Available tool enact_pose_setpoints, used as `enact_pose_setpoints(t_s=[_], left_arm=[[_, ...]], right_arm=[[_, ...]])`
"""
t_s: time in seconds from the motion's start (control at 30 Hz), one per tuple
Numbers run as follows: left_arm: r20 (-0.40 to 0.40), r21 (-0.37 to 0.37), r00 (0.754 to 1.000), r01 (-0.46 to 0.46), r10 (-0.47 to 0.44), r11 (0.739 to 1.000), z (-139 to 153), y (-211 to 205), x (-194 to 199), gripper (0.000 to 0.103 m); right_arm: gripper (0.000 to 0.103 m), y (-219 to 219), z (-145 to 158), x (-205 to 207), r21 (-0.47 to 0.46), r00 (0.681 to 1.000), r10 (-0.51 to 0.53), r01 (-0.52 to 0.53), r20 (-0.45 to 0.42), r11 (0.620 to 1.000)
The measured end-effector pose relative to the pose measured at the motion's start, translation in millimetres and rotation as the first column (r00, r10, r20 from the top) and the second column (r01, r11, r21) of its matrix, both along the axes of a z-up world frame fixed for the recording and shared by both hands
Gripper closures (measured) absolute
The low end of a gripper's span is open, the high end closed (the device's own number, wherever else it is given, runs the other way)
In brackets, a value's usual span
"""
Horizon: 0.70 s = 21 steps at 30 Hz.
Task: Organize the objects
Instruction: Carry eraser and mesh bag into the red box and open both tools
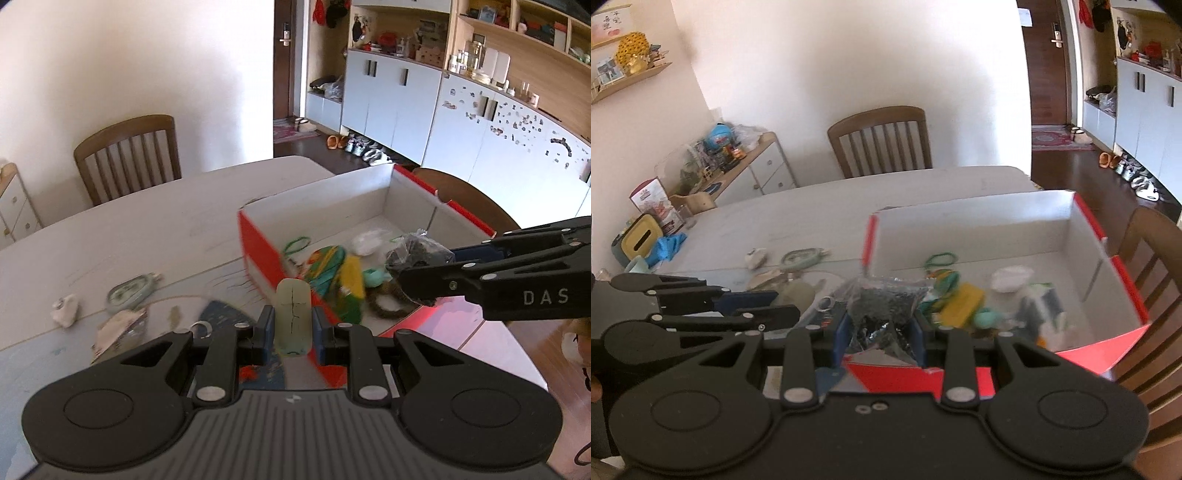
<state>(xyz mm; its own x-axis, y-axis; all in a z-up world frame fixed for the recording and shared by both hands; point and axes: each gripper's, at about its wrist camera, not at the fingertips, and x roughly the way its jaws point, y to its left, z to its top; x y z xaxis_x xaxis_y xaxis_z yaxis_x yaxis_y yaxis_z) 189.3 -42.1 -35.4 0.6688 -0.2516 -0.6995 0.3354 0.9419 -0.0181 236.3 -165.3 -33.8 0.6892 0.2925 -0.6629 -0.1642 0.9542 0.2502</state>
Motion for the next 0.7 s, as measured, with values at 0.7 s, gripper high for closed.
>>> enact_pose_setpoints(t_s=[0.7], left_arm=[[-0.001, 0.059, 1.0, 0.025, -0.025, 0.998, -13.5, -107.9, 97.0, 0.082]], right_arm=[[0.07, -66.8, -40.0, 51.2, -0.1, 0.998, 0.026, -0.031, -0.057, 0.994]])
